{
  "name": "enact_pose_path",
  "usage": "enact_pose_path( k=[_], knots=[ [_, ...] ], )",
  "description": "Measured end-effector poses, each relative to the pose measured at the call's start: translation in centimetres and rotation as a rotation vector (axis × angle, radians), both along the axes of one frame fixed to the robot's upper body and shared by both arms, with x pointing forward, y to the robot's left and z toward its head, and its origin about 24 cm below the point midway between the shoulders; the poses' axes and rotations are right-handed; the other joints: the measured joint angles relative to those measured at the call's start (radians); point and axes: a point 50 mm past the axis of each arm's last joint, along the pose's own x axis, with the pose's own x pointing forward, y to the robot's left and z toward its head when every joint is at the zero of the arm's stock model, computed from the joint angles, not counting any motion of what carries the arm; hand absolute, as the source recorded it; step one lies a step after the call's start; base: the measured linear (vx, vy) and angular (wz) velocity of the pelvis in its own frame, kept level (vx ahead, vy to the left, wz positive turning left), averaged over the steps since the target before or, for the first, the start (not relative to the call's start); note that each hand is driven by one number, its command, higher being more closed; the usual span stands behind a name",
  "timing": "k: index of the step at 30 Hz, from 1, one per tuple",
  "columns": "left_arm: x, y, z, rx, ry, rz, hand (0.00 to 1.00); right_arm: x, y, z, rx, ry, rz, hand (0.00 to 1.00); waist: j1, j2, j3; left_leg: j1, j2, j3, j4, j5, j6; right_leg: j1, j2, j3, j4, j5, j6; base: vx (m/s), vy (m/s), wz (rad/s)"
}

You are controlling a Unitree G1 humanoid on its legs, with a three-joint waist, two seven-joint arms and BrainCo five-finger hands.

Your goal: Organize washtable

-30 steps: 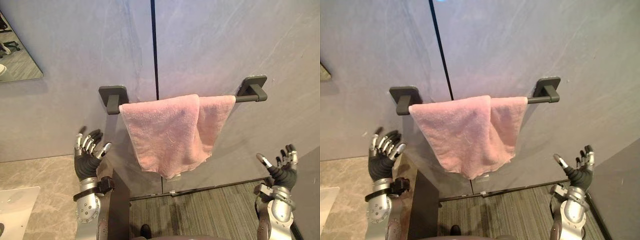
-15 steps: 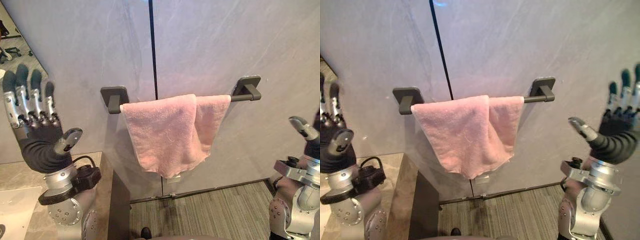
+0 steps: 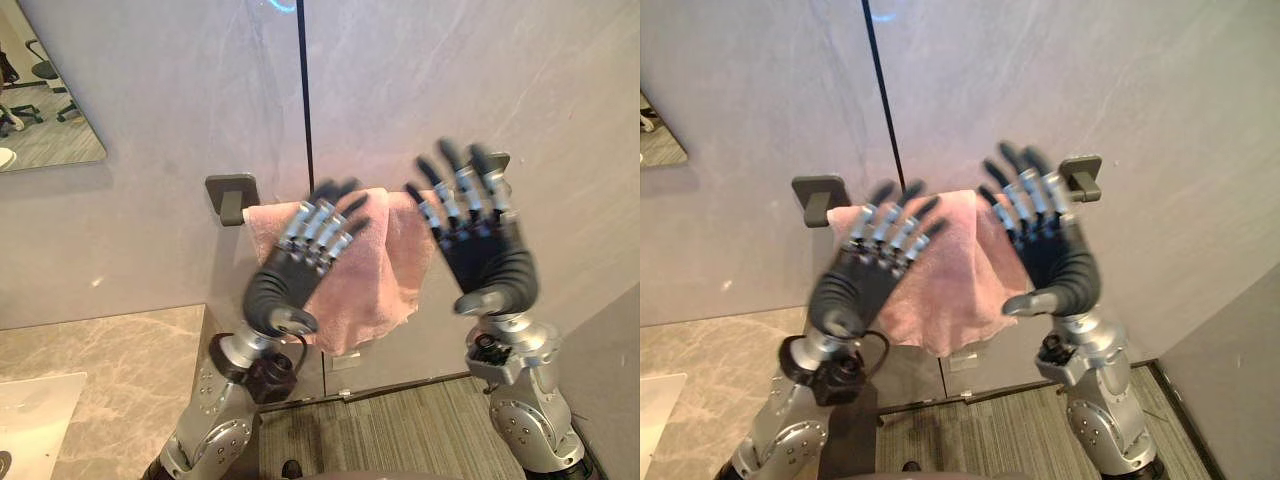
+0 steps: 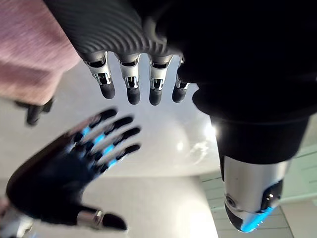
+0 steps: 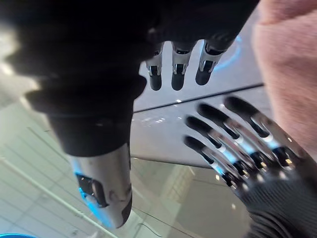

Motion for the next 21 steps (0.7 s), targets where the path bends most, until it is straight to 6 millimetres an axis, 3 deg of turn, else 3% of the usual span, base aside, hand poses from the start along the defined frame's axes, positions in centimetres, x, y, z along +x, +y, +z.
enact_pose_path(
  k=[3, 10, 21],
  knots=[
    [0.0, -0.5, -1.8, 0.083, 0.061, -0.074, 0.00, 0.4, 0.5, -1.9, -0.079, 0.095, 0.057, 0.00, -0.015, 0.000, 0.000, 0.000, 0.000, 0.002, 0.000, 0.000, 0.000, -0.001, 0.001, 0.002, 0.000, 0.000, 0.000, 0.00, -0.009, -0.01],
    [0.5, -0.3, -4.5, 0.210, 0.156, -0.089, 0.00, 0.9, 0.5, -6.6, -0.226, 0.318, 0.087, 0.00, -0.016, 0.000, 0.001, 0.000, 0.002, 0.018, 0.000, 0.000, 0.000, -0.014, 0.002, 0.019, 0.007, 0.000, 0.000, -0.01, -0.027, -0.07],
    [1.8, 0.1, -7.3, 0.321, 0.217, 0.022, 0.00, 1.2, 0.1, -10.8, -0.402, 0.434, 0.009, 0.00, -0.014, -0.001, 0.002, -0.026, 0.002, 0.017, 0.000, 0.006, 0.005, -0.043, 0.002, 0.018, 0.016, 0.000, 0.000, 0.00, -0.002, 0.00]
  ],
)
